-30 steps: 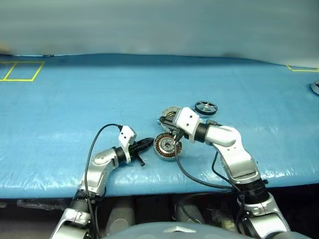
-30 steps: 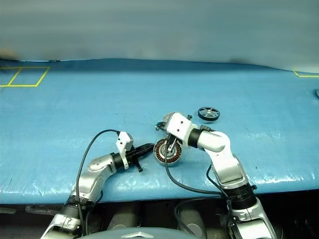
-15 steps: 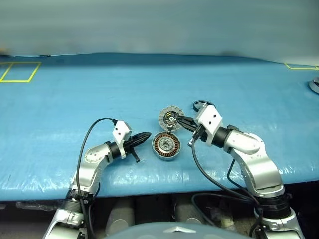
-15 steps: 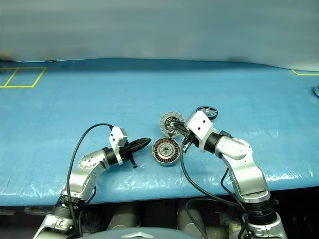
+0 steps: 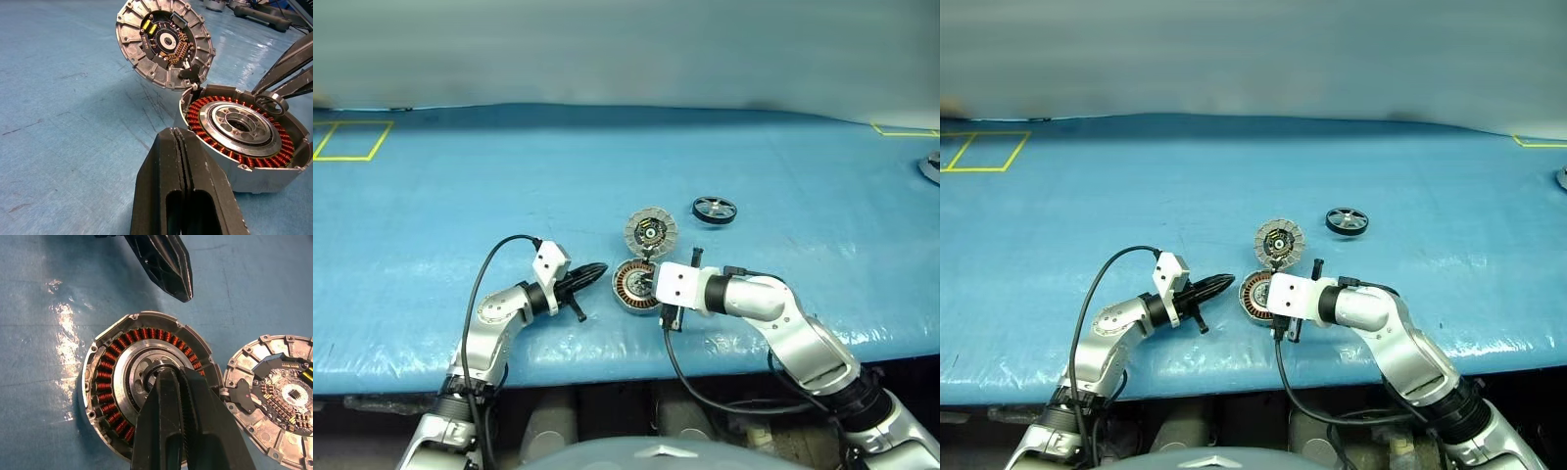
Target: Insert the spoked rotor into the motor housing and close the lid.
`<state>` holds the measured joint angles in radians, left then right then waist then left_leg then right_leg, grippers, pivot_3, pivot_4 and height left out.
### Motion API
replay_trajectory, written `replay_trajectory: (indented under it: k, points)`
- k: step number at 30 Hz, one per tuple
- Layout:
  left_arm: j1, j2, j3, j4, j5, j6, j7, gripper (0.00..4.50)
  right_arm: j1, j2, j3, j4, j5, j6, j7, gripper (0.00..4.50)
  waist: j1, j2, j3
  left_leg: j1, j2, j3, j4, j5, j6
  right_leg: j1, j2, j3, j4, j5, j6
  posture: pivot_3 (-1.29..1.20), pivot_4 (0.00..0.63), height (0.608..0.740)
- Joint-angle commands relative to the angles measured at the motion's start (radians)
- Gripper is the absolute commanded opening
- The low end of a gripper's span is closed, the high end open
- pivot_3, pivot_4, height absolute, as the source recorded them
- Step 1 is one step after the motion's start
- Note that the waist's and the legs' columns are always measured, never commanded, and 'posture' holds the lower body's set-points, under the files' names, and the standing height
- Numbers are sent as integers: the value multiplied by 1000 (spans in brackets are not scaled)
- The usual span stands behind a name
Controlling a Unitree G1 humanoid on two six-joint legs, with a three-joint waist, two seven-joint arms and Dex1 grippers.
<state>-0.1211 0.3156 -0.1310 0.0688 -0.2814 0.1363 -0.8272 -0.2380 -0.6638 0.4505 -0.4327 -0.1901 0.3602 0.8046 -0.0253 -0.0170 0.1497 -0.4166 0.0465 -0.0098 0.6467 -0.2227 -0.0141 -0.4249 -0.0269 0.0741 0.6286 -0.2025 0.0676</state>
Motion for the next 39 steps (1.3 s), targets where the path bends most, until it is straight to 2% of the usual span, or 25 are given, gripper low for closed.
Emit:
replay_trajectory:
  k: [1,11,21,23,24,39]
  points:
    - [5,-7,-9,-41,9,-16,11,0,-56,-18,23,13,-47,-70,33,680,1,0,0,0,0,0,0,0,0,0,0,0,0,0,0,0,150,740]
    - [25,-13,-17,-40,15,-23,30,0,-113,-28,45,82,-102,-158,101,680,2,0,0,0,0,0,0,0,0,0,0,0,0,0,0,0,150,740]
    - [29,-13,-29,-34,18,-21,33,0,-109,15,-30,25,-76,-131,72,680,3,0,0,0,0,0,1,0,0,1,0,0,1,0,0,0,150,740]
    - [25,-14,-31,-30,19,-21,32,0,-103,27,-34,25,-69,-125,74,78,3,0,0,1,0,0,1,0,0,1,0,0,1,0,0,0,150,740]
    - [22,-15,-32,-28,20,-21,32,0,-96,28,-30,36,-72,-128,76,32,3,0,0,1,0,0,1,0,0,1,0,0,1,0,0,0,150,740]
    - [20,-15,-29,-23,22,-20,28,0,-66,86,0,105,-75,-118,81,32,3,0,0,1,0,0,1,0,0,1,0,0,1,0,0,0,150,740]
